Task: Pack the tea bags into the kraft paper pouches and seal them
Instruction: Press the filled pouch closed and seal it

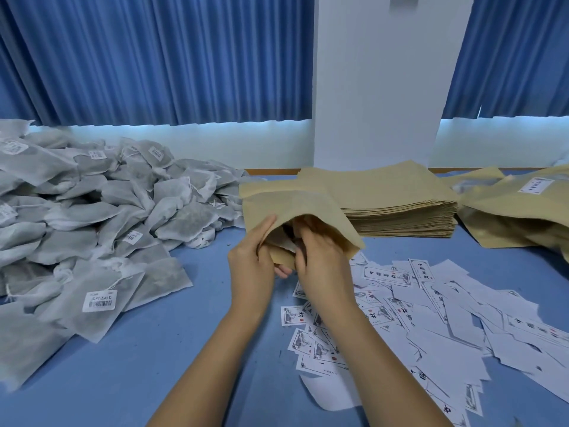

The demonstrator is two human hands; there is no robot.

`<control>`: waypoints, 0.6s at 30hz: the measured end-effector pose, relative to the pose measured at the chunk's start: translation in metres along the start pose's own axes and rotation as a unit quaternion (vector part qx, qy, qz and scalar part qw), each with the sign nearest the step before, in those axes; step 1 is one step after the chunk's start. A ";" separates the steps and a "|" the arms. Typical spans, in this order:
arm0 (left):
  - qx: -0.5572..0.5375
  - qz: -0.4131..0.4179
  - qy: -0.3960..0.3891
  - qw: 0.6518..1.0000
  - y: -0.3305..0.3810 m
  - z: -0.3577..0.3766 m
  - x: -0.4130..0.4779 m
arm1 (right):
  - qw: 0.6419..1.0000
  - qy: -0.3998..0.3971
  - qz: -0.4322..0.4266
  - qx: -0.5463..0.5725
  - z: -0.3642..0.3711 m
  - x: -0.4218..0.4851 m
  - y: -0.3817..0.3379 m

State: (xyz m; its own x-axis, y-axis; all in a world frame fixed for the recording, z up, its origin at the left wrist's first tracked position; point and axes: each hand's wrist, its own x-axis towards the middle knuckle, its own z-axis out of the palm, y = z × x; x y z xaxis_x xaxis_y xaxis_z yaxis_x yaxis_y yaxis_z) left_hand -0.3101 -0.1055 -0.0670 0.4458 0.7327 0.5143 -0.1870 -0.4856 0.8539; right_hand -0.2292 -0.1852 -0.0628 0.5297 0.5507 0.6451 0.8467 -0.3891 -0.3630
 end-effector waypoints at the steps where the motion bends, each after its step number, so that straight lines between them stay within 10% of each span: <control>1: -0.017 0.000 0.009 1.000 0.001 -0.001 0.001 | 0.996 0.085 -0.023 0.027 -0.004 -0.002 -0.003; 4: -0.082 -0.017 0.040 0.996 0.005 -0.006 0.004 | 0.956 0.276 0.071 0.070 -0.017 -0.011 -0.007; 8: -0.151 -0.044 0.044 0.987 0.010 -0.006 0.006 | 0.976 0.013 0.216 0.011 -0.010 -0.013 0.000; 12: -0.167 -0.057 0.028 0.984 0.010 -0.007 0.006 | 0.961 -0.025 0.272 0.047 -0.010 -0.010 0.008; 18: -0.037 -0.040 -0.057 0.997 0.011 -0.006 0.005 | 0.780 -0.031 0.445 0.438 -0.009 -0.007 0.016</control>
State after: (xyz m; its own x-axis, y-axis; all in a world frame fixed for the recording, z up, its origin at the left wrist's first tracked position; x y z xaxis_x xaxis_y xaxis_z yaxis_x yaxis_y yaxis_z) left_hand -0.3151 -0.1038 -0.0546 0.5571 0.7069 0.4358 -0.2100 -0.3878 0.8975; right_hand -0.2202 -0.2018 -0.0673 0.9060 0.3959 -0.1495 -0.1633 0.0010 -0.9866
